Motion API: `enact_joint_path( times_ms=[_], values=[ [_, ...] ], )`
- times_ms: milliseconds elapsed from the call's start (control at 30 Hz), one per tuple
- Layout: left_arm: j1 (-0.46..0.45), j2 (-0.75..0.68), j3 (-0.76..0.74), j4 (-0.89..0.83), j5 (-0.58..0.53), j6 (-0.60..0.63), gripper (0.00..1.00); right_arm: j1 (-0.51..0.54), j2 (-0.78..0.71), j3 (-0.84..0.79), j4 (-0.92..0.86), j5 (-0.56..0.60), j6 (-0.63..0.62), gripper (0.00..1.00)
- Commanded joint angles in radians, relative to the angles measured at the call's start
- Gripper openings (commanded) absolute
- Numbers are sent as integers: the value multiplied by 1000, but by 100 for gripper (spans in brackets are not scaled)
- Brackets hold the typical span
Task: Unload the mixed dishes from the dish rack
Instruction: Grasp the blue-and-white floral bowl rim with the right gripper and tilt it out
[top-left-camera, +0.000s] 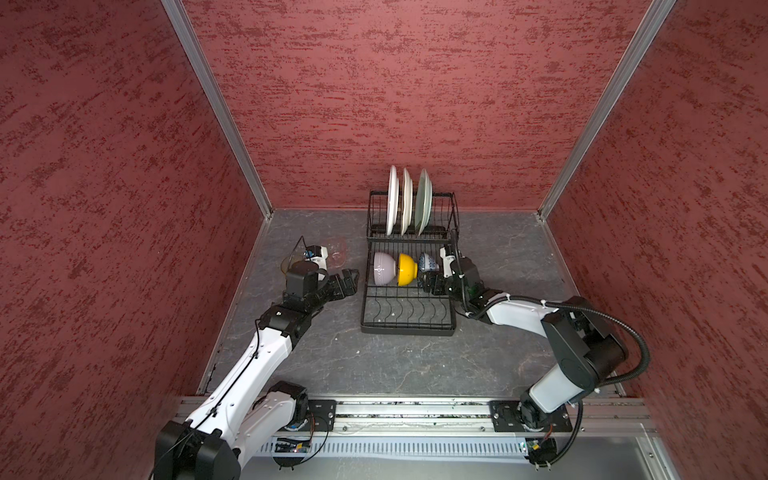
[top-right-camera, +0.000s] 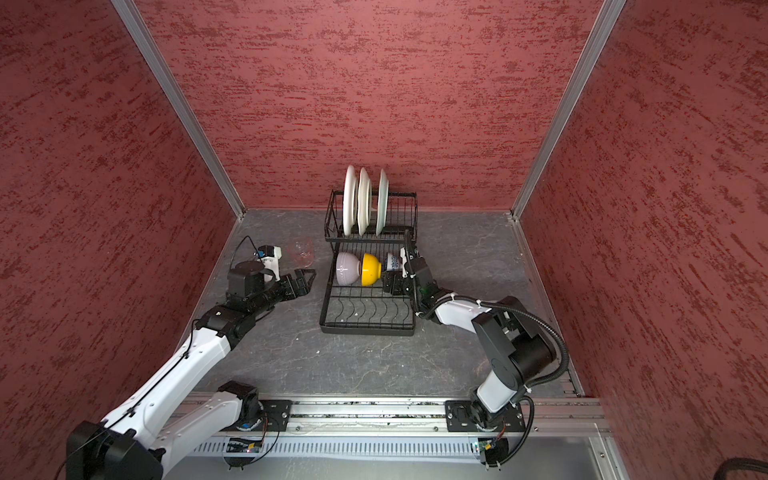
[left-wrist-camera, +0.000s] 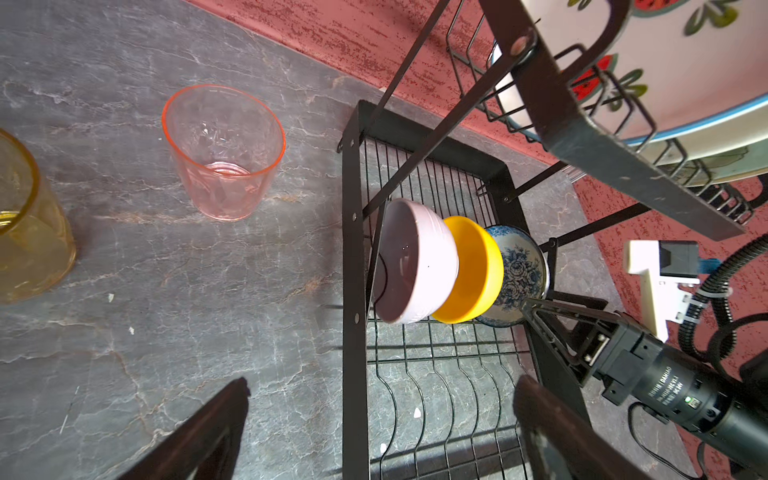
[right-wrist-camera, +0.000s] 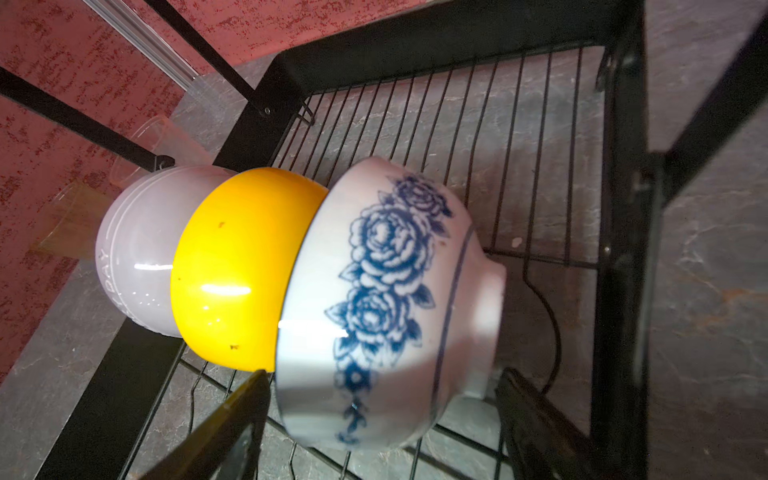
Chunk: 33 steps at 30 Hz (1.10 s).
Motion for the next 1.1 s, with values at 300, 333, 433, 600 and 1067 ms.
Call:
enact_joint_path(
  times_ms=[300, 333, 433, 600, 1067],
  values=[
    [-4, 9, -8, 30, 28, 1, 99, -1, 63, 41, 25, -1, -53, 83],
    [-3, 6, -11, 35, 31, -1, 99, -2, 69, 42, 29, -5, -54, 81],
    [-3, 10, -13, 39, 33, -4, 99, -2, 83, 50, 24, -1, -58, 75],
    [-4, 27, -12, 42, 42, -6, 99, -1, 77, 50, 11, 20, -67, 67],
    [-4, 47, -12, 51, 56, -11, 100, 11, 24, 61, -58, 91, -133, 57]
  ],
)
